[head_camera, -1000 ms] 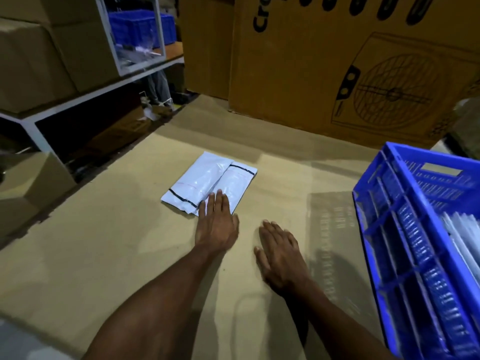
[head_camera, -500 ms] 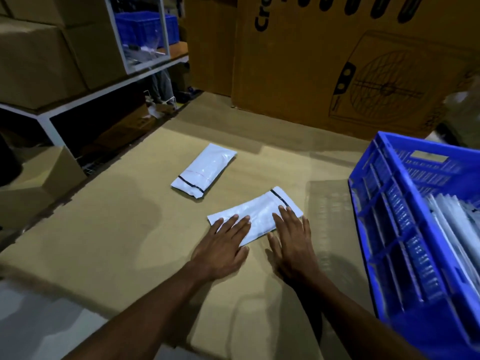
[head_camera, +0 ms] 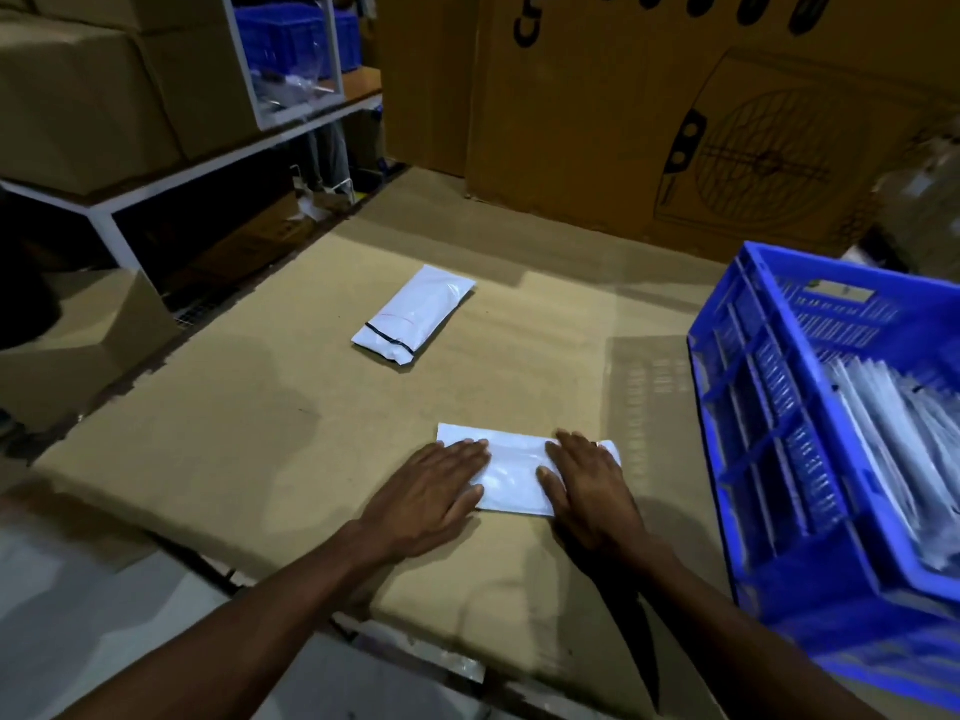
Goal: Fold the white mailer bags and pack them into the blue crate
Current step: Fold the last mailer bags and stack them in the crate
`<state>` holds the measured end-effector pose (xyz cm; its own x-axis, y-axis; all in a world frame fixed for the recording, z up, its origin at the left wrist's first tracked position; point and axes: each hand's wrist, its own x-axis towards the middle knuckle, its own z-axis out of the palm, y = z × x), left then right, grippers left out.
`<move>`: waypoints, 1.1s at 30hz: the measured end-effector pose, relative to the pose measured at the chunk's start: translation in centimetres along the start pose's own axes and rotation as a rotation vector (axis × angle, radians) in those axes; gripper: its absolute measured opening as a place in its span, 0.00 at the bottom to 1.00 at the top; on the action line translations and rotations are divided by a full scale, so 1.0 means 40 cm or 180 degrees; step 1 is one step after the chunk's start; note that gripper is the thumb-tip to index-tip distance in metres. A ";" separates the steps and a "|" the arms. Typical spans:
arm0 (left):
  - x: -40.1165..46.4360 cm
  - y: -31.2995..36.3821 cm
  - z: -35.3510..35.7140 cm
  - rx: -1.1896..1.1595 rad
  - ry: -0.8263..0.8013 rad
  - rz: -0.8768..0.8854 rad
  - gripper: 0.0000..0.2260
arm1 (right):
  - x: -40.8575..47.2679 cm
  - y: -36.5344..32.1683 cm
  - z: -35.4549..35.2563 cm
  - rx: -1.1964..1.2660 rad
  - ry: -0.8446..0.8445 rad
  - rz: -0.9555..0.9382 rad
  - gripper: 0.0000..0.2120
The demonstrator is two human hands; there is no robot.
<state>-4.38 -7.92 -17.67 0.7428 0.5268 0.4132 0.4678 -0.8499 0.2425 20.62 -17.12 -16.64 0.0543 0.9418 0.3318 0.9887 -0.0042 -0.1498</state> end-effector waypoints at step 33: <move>0.052 0.125 0.017 0.0674 -0.0860 -0.1577 0.36 | -0.049 -0.017 -0.045 -0.0284 -0.0635 0.0570 0.33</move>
<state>-0.19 -11.07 -16.19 0.4945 0.8677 0.0511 0.8539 -0.4959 0.1577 20.11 -19.58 -15.52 0.2094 0.9709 0.1162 0.9747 -0.1978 -0.1041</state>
